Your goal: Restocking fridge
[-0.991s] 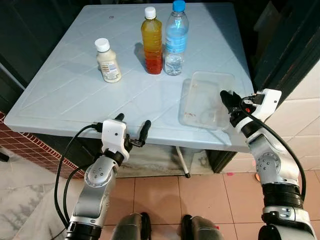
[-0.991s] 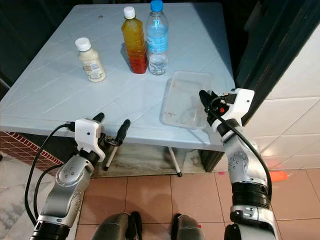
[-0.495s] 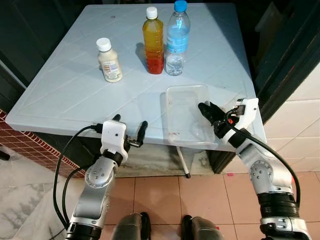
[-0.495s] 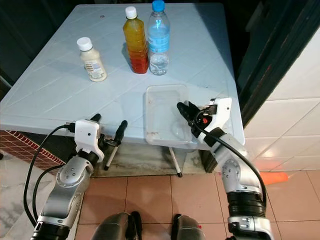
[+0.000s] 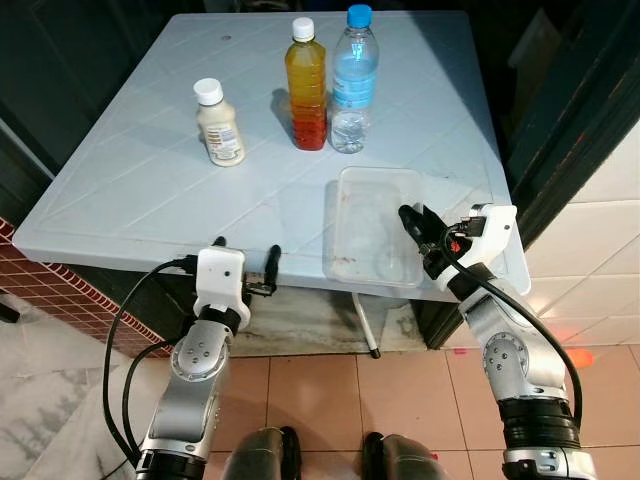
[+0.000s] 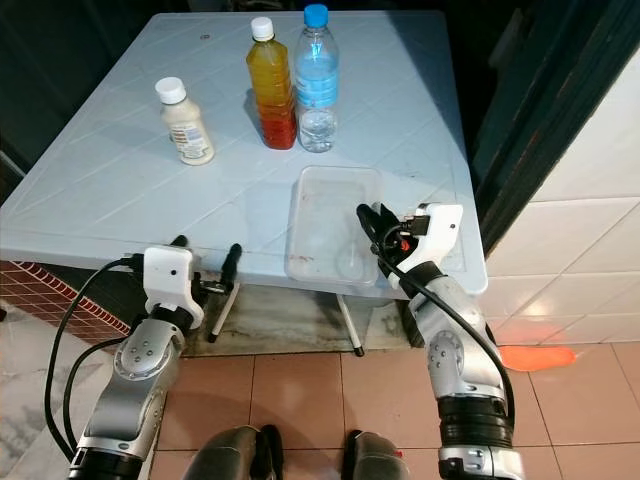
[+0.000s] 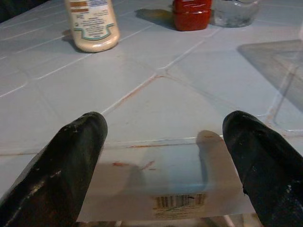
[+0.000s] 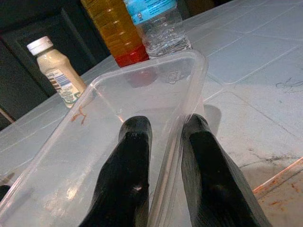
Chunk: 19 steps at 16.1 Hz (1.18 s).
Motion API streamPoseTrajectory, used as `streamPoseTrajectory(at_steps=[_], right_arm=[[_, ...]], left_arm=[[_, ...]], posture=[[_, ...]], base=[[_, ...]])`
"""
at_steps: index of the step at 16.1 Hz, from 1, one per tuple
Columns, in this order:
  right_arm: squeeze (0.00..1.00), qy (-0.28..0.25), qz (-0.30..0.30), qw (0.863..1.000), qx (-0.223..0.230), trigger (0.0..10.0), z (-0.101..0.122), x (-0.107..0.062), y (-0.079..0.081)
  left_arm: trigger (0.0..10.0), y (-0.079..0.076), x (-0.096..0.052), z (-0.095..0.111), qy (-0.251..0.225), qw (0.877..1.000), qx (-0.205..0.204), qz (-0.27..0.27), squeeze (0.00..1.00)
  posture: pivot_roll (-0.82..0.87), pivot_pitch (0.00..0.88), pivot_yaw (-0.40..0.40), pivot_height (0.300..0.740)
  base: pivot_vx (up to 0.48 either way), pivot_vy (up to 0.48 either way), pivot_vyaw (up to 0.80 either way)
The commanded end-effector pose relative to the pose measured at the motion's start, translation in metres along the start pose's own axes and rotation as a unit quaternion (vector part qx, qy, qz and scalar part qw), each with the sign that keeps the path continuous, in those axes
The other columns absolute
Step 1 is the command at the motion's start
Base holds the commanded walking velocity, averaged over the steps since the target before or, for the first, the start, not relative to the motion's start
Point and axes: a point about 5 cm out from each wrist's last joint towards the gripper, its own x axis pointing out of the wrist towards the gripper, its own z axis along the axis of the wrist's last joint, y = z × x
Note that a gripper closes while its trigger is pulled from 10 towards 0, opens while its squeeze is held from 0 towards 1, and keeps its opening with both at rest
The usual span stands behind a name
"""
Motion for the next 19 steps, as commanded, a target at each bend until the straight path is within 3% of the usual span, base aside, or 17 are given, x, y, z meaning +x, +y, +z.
streamPoseTrajectory(at_steps=[1,6,11,12,13,14,15,19], right_arm=[[0.0,0.038,-0.02,0.999,-0.004,10.0,-0.017,-0.004,0.0],[0.0,0.021,-0.064,0.998,-0.021,10.0,-0.011,-0.002,-0.009],[0.0,0.023,-0.118,0.993,0.011,10.0,-0.015,-0.006,-0.021],[0.0,0.018,-0.118,0.993,0.015,0.0,-0.015,-0.005,-0.02],[0.0,0.014,-0.115,0.993,0.01,0.6,-0.013,-0.004,-0.019],[0.0,0.011,-0.113,0.994,0.007,0.6,-0.012,-0.003,-0.019],[0.0,0.014,-0.117,0.993,0.01,10.0,-0.012,-0.002,-0.019],[0.0,0.007,-0.097,0.995,0.002,10.0,-0.008,0.0,-0.014]], left_arm=[[10.0,0.003,0.002,-0.001,0.002,1.0,0.009,0.014,0.0],[10.0,-0.001,0.002,0.0,0.0,1.0,0.008,0.008,0.0],[10.0,-0.001,0.003,-0.001,0.002,1.0,0.008,0.009,0.0],[10.0,-0.001,0.003,-0.001,0.002,1.0,0.008,0.008,0.0],[10.0,-0.001,0.004,-0.001,0.001,1.0,0.009,0.008,0.0],[10.0,-0.001,0.004,-0.001,0.001,1.0,0.009,0.008,0.0],[10.0,-0.001,0.005,0.0,0.001,1.0,0.01,0.009,0.0],[10.0,-0.001,0.006,0.0,0.0,1.0,0.012,0.008,0.0]], posture=[[0.0,0.127,0.065,0.74],[0.0,0.138,0.063,0.74],[0.0,0.143,0.063,0.74],[0.0,0.148,0.063,0.74],[0.0,0.144,0.063,0.74],[0.0,0.144,0.063,0.74],[0.0,0.143,0.064,0.74],[0.0,0.139,0.066,0.74]], base=[[0.0,0.0,0.0],[0.0,0.0,0.2],[0.0,0.0,0.0],[0.0,0.0,0.0],[0.0,0.0,0.0],[0.0,0.0,0.0],[0.0,0.0,0.0],[0.0,0.0,0.4]])
